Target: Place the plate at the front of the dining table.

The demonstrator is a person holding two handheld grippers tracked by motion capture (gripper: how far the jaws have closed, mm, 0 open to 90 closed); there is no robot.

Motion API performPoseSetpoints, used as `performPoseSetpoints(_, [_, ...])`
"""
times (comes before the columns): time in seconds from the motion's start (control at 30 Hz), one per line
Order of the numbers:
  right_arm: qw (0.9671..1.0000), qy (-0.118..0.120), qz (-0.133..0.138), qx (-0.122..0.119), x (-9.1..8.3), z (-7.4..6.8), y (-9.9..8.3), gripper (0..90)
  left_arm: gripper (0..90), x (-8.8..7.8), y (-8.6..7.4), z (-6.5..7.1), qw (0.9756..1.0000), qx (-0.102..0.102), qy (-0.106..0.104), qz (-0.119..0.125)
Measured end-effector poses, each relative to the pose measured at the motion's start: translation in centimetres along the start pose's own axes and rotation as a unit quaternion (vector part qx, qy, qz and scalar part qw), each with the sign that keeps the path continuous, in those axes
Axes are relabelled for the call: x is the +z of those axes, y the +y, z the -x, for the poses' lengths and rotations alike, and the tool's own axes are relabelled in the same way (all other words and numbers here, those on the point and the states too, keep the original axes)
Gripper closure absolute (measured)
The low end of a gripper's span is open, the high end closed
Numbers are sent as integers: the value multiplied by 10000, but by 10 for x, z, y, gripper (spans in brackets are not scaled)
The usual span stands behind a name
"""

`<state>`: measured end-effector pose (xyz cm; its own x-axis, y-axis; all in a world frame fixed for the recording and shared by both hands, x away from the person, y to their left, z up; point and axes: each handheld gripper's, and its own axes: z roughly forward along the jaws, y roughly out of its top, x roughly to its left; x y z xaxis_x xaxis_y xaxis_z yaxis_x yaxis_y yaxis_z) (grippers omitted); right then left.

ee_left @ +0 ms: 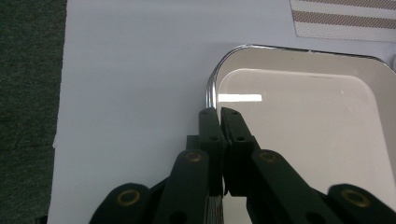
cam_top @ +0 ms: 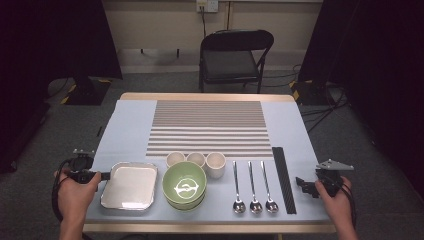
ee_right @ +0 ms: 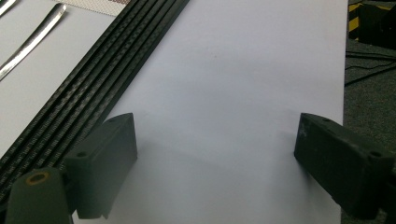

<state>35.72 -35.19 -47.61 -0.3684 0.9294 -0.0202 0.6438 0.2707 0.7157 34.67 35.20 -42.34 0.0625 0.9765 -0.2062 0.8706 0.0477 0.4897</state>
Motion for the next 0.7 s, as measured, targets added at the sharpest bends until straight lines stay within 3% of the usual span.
performPoseSetpoints(0.2, [10000,-5,-5,3,0,0,0,119,891,-2,0,-1,9999,-101,-60,61])
performPoseSetpoints(0.43, [10000,-5,-5,4,0,0,0,118,892,-8,1,2,9998,-139,-10,167])
performPoseSetpoints(0.7, [10000,2,-6,10,0,0,0,119,892,-16,0,-5,9994,-201,89,276])
